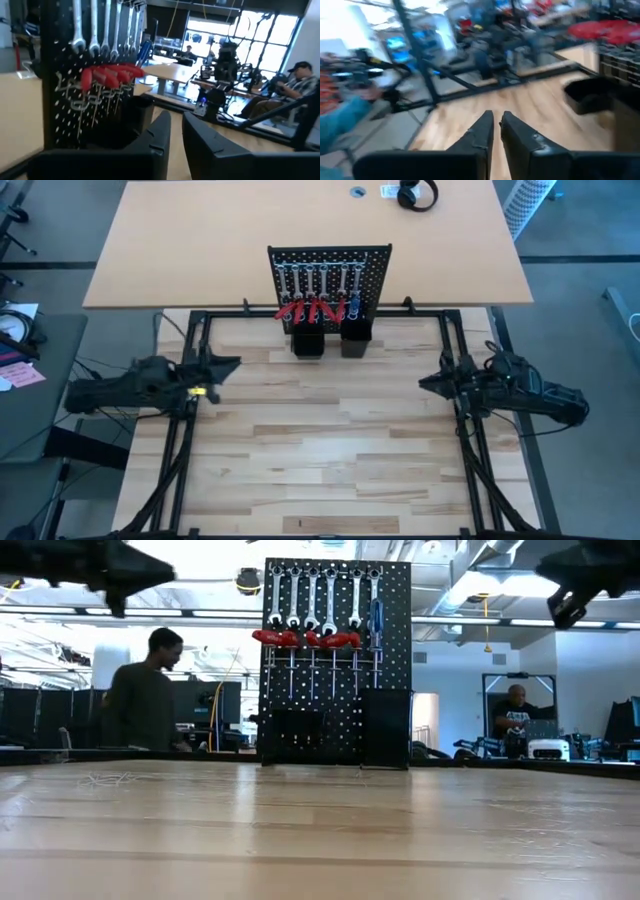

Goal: Hang tools onto peg board
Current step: Return to Home Position

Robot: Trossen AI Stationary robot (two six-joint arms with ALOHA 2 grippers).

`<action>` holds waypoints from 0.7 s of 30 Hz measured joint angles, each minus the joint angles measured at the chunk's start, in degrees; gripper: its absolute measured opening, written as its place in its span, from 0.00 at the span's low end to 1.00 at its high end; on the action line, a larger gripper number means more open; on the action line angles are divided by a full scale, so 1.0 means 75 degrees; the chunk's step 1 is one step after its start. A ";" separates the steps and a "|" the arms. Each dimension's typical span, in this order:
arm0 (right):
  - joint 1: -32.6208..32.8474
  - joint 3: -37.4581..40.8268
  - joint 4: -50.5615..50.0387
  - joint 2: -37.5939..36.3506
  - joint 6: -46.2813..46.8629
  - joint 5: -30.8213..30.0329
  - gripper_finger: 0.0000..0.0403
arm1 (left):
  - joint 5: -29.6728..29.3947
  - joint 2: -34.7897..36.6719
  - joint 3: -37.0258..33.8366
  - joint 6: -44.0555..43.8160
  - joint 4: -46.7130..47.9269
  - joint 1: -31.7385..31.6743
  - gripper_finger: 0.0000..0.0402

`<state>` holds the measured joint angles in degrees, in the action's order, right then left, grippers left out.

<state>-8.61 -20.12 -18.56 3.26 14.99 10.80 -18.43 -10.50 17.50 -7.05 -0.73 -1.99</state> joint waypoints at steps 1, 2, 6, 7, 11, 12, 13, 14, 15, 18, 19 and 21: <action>-0.0003 0.0097 0.0039 -0.0193 -0.0001 0.0102 0.12 | 0.0026 0.0440 0.0000 -0.0103 0.0461 0.0002 0.09; -0.0008 0.0231 0.0176 -0.0395 -0.0001 0.0191 0.11 | 0.0031 0.0834 0.0000 -0.0204 0.0854 0.0005 0.08; 0.0013 0.0710 0.0722 -0.0400 -0.0052 0.0231 0.06 | 0.0030 0.1384 0.0019 -0.0433 0.1845 0.0005 0.02; 0.0038 0.0881 0.1080 -0.0358 -0.0077 0.0231 0.05 | 0.0034 0.1357 -0.0013 -0.0448 0.2034 0.0012 0.01; 0.0236 0.1644 0.2193 -0.0346 -0.0271 0.0231 0.02 | 0.0031 0.1007 -0.0342 -0.0318 0.1700 0.0014 0.01; 0.0313 0.1774 0.2501 -0.0368 -0.0319 0.0228 0.02 | 0.0041 0.1012 -0.0498 -0.0312 0.1624 0.0016 0.01; 0.0391 0.1913 0.2756 -0.0422 -0.0353 0.0209 0.02 | 0.0065 0.1018 -0.0659 -0.0303 0.1305 0.0021 0.01; 0.0469 0.2052 0.2959 -0.0430 -0.0396 0.0171 0.02 | 0.0075 0.1028 -0.0810 -0.0274 0.0980 0.0025 0.01; 0.0541 0.2148 0.3064 -0.0416 -0.0451 0.0156 0.02 | 0.0081 0.1061 -0.0967 -0.0211 0.0699 0.0025 0.01; 0.0718 0.2451 0.3578 -0.0422 -0.0531 0.0117 0.02 | 0.0194 0.1100 -0.1464 -0.0102 -0.0001 0.0025 0.01; 0.0762 0.2547 0.3808 -0.0422 -0.0569 0.0050 0.02 | 0.0229 0.1141 -0.1637 -0.0089 -0.0220 0.0025 0.01; 0.0850 0.2622 0.3881 -0.0415 -0.0671 -0.0170 0.02 | 0.0241 0.1154 -0.1962 -0.0047 -0.0740 0.0028 0.01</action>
<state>-2.23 -0.45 10.54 0.15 9.95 9.53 -16.62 -1.85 2.78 -7.40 -6.28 -1.78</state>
